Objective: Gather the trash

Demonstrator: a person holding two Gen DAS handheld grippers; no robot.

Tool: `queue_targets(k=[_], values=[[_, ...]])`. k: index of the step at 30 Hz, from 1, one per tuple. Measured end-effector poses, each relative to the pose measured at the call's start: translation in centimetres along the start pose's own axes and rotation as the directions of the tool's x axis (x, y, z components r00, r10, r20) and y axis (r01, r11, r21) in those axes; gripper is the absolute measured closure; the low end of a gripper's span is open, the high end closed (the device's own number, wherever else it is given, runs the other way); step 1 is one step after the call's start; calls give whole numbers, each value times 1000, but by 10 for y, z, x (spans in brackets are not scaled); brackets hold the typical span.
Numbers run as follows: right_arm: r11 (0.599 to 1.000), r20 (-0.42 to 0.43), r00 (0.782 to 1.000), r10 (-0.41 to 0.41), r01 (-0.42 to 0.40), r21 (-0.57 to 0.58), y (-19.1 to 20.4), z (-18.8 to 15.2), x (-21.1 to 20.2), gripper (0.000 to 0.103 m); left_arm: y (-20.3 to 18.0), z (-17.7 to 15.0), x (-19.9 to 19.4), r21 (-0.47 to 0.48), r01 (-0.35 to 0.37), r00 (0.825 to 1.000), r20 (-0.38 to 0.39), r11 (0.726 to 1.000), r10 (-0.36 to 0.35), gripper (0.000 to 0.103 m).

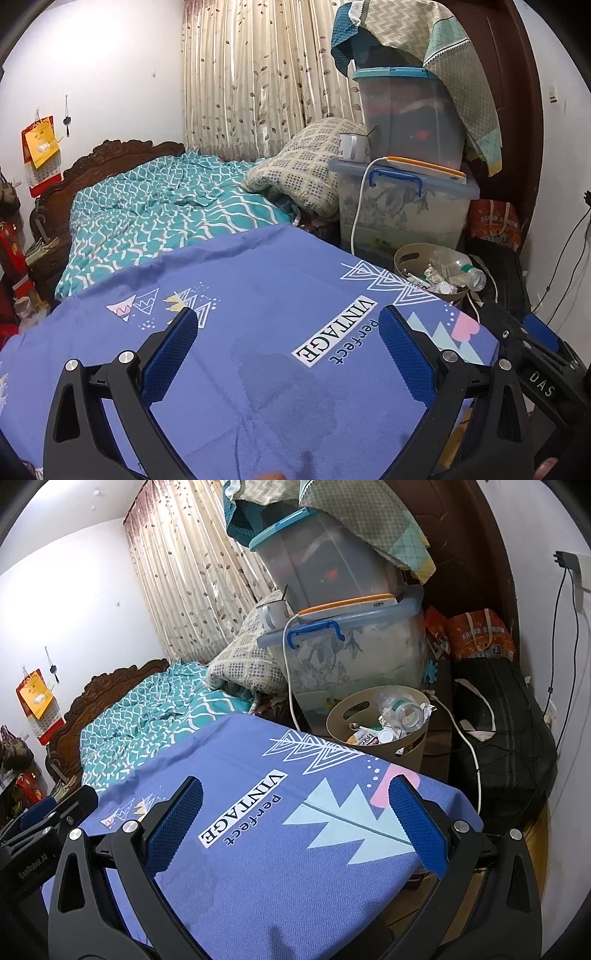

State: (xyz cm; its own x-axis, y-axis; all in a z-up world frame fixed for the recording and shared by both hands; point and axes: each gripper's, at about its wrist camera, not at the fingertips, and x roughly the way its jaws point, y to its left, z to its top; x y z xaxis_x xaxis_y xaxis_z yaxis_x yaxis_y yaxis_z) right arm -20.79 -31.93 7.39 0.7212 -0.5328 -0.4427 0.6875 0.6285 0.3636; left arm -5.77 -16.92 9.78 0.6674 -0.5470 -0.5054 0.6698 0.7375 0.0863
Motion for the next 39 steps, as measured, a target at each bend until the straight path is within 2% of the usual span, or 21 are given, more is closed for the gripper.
queue_targets(k=[4,13,21,39], values=[[1000,2,1000,-1,1,1,0,0,0,3,3,0,1,-14,-1,1000,-3,1000,1,9],[1000,-14,1000,6,-6,-16,4,-3,6,3,5,-2,6,-3,-97,995,-13,995,97,9],[999,38,999,1,0,-33,3,8,-9,3,4,-2,12,-7,-43,998,-55,999,42,9],[1000,26,1000,10,-9,-27,-4,8,-3,3,-7,-4,10,23,-29,998,-53,999,30,9]])
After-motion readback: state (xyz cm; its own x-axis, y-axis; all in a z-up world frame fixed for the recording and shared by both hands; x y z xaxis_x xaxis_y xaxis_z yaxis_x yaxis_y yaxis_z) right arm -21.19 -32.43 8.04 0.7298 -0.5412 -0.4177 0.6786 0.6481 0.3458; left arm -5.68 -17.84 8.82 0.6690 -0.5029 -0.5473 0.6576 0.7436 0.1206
